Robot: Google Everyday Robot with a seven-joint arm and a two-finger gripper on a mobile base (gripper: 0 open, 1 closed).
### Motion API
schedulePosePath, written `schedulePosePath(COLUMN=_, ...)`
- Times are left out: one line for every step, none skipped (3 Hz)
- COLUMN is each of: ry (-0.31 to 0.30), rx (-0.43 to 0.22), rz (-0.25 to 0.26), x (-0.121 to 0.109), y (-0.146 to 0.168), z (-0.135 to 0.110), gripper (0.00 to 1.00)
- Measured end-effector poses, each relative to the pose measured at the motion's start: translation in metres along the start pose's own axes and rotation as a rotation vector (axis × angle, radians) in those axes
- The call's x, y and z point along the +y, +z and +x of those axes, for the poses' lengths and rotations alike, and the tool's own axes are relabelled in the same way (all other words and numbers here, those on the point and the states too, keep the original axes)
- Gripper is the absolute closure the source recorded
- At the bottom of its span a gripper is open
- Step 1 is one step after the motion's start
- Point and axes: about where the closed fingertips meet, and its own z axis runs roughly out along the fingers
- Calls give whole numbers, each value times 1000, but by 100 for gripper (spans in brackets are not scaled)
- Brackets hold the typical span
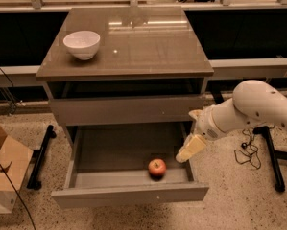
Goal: Pick apple from middle drawer and place on counter
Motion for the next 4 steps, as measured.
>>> schedulePosePath(ry=30, rx=0, rz=9, x=-1, y=15, z=3, gripper=0)
schedulePosePath(ry=34, rx=-23, rz=6, x=-5, y=54, z=4, gripper=0)
schedulePosePath(ry=50, rx=-57, rz=-18, x=-11, y=101, z=9, gripper=0)
schedulePosePath(ry=82, rx=-89, rz=-49, x=-15, y=150, z=20, gripper=0)
